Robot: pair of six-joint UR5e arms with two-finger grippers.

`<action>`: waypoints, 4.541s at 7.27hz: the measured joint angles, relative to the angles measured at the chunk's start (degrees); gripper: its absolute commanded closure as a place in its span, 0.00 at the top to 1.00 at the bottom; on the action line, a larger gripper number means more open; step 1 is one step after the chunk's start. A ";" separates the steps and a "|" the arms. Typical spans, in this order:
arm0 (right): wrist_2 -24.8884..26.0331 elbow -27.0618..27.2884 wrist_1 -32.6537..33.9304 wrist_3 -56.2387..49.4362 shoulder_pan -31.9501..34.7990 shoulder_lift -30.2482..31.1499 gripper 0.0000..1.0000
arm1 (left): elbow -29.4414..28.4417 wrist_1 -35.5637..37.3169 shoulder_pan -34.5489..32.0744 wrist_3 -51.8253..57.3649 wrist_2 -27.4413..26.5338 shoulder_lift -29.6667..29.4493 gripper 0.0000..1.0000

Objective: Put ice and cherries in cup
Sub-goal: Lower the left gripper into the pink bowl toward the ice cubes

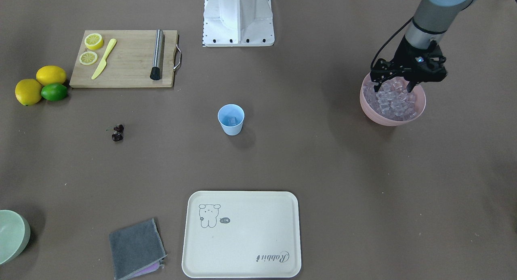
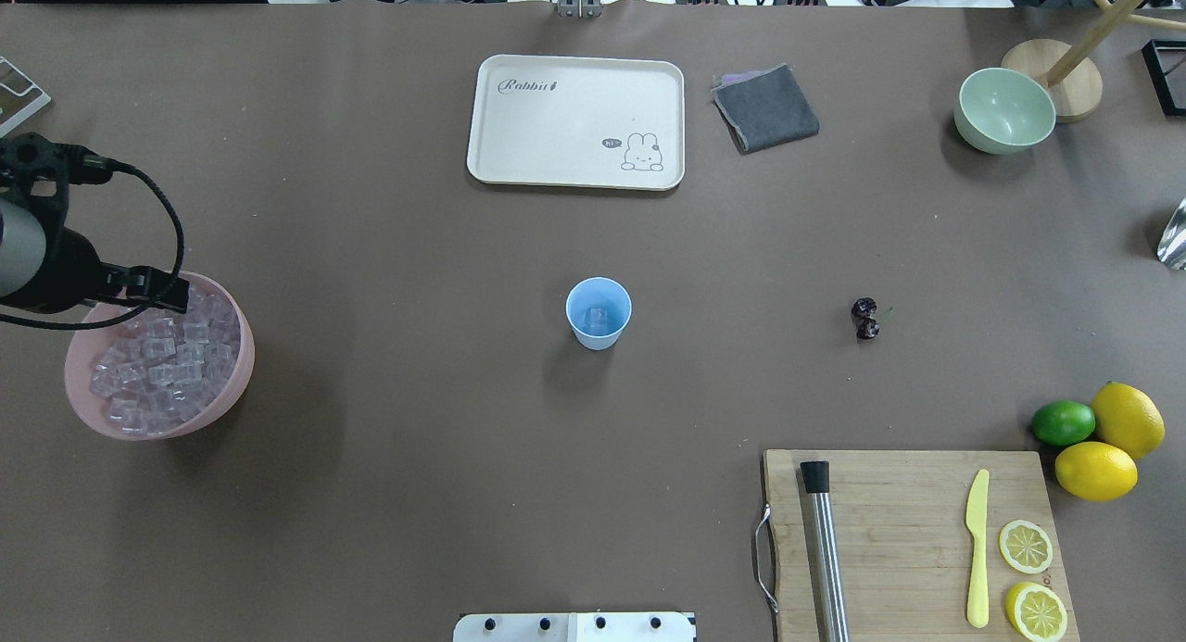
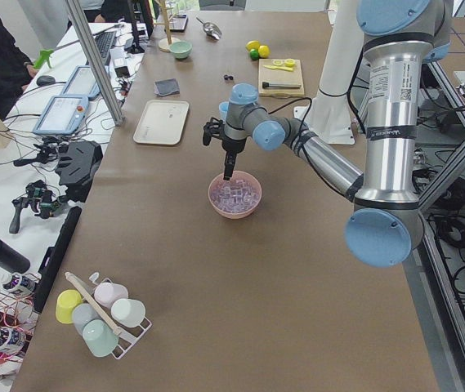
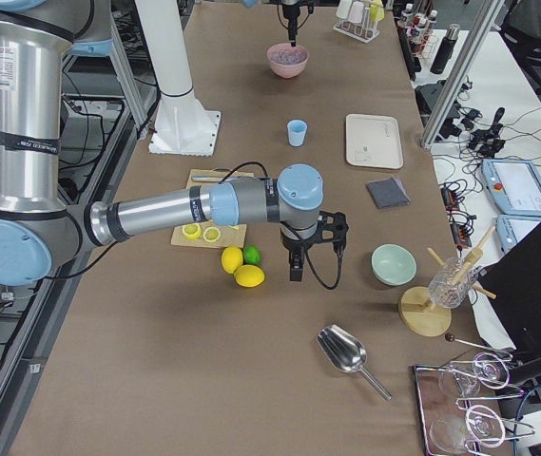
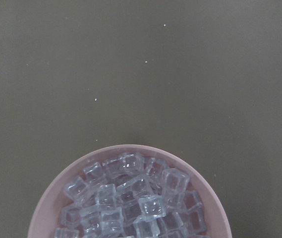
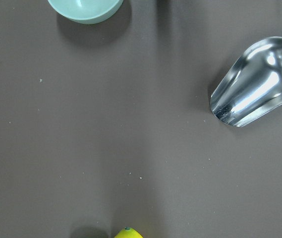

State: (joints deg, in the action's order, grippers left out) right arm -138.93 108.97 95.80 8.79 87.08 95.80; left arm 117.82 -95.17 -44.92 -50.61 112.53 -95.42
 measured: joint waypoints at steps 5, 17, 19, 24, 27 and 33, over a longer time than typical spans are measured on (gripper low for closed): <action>0.35 -0.15 0.04 0.00 0.02 0.16 1.00 | -2.18 -2.09 0.43 9.07 0.85 0.47 0.97; 0.49 -0.42 0.00 -0.09 0.02 0.35 1.00 | -4.40 -4.05 -1.11 14.07 4.29 3.53 0.91; 0.48 -0.46 0.00 -0.09 0.02 0.44 1.00 | -5.70 -4.65 -0.93 14.13 4.28 3.26 0.91; 0.50 -0.23 0.00 -0.06 0.02 0.86 1.00 | -8.42 -6.84 -0.66 14.01 4.42 2.50 0.84; 0.50 -0.16 -0.08 -0.02 0.02 0.87 1.00 | -8.61 -6.87 -0.54 13.99 4.62 2.48 0.82; 0.42 0.30 -0.09 0.00 0.02 0.79 1.00 | -8.70 -6.87 -0.52 13.97 4.64 2.86 0.54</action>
State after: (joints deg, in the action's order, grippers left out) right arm -138.51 109.27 95.71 8.79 87.10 96.59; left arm 109.12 -102.04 -45.44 -36.64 117.16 -92.56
